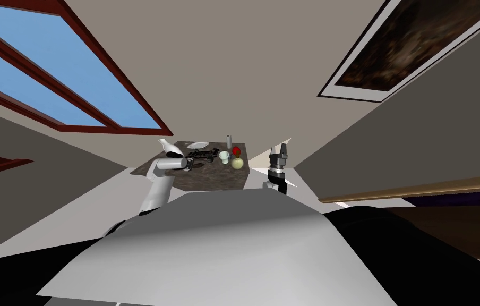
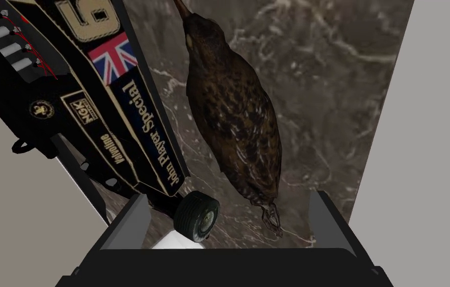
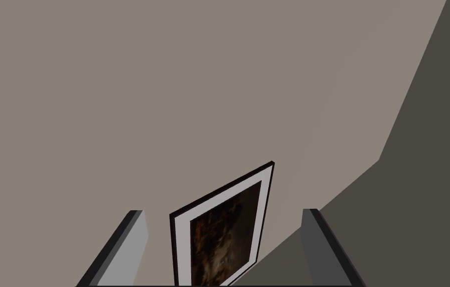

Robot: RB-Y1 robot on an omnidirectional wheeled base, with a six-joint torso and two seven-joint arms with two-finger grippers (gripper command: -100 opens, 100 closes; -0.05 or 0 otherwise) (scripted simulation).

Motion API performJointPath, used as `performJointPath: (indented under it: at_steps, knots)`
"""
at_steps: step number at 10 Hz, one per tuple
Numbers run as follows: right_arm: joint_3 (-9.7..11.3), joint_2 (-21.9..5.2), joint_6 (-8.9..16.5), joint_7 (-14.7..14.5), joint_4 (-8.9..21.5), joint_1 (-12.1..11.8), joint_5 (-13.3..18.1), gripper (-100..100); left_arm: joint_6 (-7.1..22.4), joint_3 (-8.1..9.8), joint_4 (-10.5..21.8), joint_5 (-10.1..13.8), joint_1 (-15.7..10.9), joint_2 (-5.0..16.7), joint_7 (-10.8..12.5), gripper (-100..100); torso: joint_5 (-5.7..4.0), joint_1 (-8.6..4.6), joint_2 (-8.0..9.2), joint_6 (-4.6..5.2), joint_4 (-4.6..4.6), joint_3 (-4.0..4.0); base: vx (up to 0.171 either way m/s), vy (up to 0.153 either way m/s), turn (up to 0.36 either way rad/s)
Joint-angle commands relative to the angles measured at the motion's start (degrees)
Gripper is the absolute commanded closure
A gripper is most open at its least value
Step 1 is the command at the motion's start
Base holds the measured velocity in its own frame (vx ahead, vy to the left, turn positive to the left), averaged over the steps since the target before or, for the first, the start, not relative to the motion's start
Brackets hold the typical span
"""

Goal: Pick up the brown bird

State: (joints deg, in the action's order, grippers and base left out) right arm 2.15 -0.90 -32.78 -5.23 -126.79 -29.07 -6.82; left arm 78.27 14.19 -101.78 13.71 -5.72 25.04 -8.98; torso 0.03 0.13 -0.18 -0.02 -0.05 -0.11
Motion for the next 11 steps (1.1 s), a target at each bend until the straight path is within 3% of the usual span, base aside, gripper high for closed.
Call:
performJointPath:
  at_steps: [1, 3, 4, 5, 8, 9, 10, 11]
  knots:
    - [0.0, 0.0, 0.0, 0.0, 0.0, 0.0, 0.0, 0, 2.3, 0.14, 0.6, 0.6, -0.2, -0.4, -0.1, -100, 0.0, 0.0, 0.0, 0.0, 0.0, 0.0, 0.043, 0.039, -0.041]
    - [0.0, 0.0, 0.0, 0.0, 0.0, 0.0, 0.0, 0, 2.4, 0.08, 0.7, 0.6, -0.2, -0.5, -0.1, -100, 0.0, 0.01, 0.02, -0.01, 0.0, 0.01, 0.027, 0.031, -0.014]
    - [0.0, 0.0, 0.0, 0.0, 0.0, 0.0, 0.0, 0, 2.7, 0.07, 0.8, 0.6, -0.2, -0.5, 0.0, 0, -0.01, -0.06, 0.09, -0.02, 0.02, 0.05, 0.0, 0.0, 0.0]
    - [0.0, 0.0, 0.0, 0.0, 0.0, 0.0, 0.0, 0, 1.0, -0.26, 2.4, 0.3, -0.3, -0.8, 0.0, -100, -0.02, -0.12, 0.15, -0.01, 0.03, 0.08, 0.012, 0.008, -0.02]
    - [0.0, 0.0, 0.0, 0.0, 0.0, 0.0, 0.0, 0, -1.6, -0.77, 4.8, -0.3, -0.3, -1.2, 0.0, -100, -0.02, -0.08, 0.12, -0.01, 0.02, 0.07, 0.017, 0.018, -0.014]
    - [0.0, 0.0, 0.0, 0.0, 0.0, 0.0, 0.0, 0, -0.8, -0.69, 4.1, -0.2, -0.3, -1.1, 0.0, -100, -0.01, -0.07, 0.11, -0.01, 0.02, 0.06, 0.008, 0.009, -0.004]
    - [0.0, 0.0, 0.0, 0.0, 0.0, 0.0, 0.0, 0, -1.0, -0.71, 4.2, -0.3, -0.3, -1.1, 0.0, 100, -0.02, -0.11, 0.14, -0.01, 0.03, 0.08, 0.0, 0.0, 0.0]
    - [0.0, 0.0, 0.0, 0.0, 0.0, 0.0, 0.0, 0, -0.9, -0.72, 4.2, -0.3, -0.2, -1.2, 0.0, 100, -0.04, -0.14, 0.15, 0.03, 0.07, 0.1, 0.0, 0.0, 0.0]
